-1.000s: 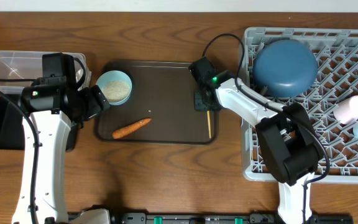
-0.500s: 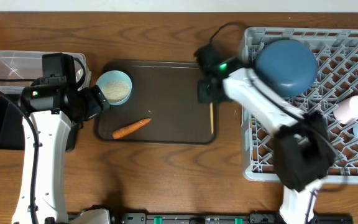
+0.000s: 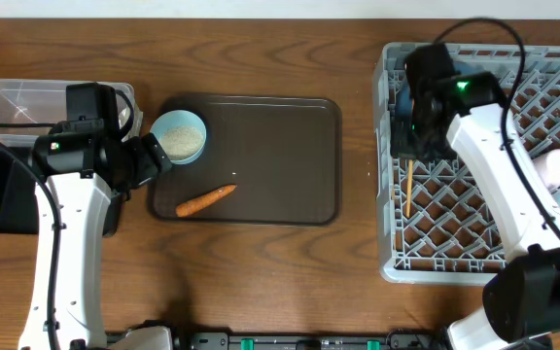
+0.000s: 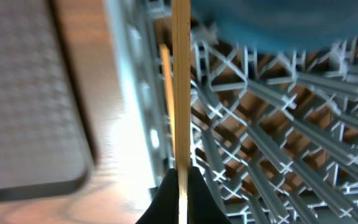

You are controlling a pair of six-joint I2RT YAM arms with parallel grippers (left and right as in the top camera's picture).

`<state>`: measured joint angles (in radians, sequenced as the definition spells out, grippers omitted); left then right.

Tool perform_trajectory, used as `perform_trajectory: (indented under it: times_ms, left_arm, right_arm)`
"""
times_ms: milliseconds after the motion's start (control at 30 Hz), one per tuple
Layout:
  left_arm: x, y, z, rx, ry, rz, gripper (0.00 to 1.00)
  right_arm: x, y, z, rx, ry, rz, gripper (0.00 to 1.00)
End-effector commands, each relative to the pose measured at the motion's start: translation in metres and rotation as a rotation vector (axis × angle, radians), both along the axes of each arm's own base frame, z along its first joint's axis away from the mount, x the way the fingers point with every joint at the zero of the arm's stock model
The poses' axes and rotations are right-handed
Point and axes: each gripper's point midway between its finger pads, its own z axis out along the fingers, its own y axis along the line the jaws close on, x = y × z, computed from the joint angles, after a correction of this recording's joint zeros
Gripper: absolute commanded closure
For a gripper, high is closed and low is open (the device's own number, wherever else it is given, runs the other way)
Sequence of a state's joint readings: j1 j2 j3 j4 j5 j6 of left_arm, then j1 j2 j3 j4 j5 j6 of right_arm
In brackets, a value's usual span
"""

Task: Sort waste into correct bins and load items into the dishwasher rack
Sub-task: 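Carry the second chopstick right and insert it into the rack, then move the left gripper to the light-blue rice bowl rim and grasp it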

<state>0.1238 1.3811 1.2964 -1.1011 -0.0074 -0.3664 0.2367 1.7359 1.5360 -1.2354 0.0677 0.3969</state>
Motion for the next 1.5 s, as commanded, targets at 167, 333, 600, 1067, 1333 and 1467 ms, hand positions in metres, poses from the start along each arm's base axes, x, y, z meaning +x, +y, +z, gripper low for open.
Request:
perform_trajectory:
  times_ms: [167, 333, 600, 1067, 1333, 1467]
  left_arm:
    - [-0.003, 0.003, -0.002, 0.008, 0.010, 0.014, 0.02]
    - [-0.003, 0.003, -0.002, 0.008, 0.010, 0.014, 0.02]
    - [-0.003, 0.003, -0.002, 0.008, 0.010, 0.014, 0.02]
    - [0.000, -0.002, -0.001, -0.014, -0.002, 0.003, 0.02]
    - [0.041, -0.046, 0.009, -0.011, -0.145, -0.207, 0.02]
    - [0.058, -0.070, -0.006, 0.007, -0.136, -0.282, 0.02]
  right_arm:
    - [-0.026, -0.003, -0.060, -0.015, 0.112, 0.050, 0.99]
    - [-0.031, -0.003, -0.069, -0.014, 0.125, 0.051, 0.98]
    - [-0.032, -0.001, -0.070, -0.015, 0.125, 0.076, 0.77]
    - [-0.022, 0.006, -0.018, 0.044, -0.068, 0.110, 0.73]
    - [-0.011, -0.010, 0.053, 0.086, -0.344, 0.071, 0.32]
    - [-0.027, -0.034, 0.049, 0.066, -0.278, 0.008, 0.32]
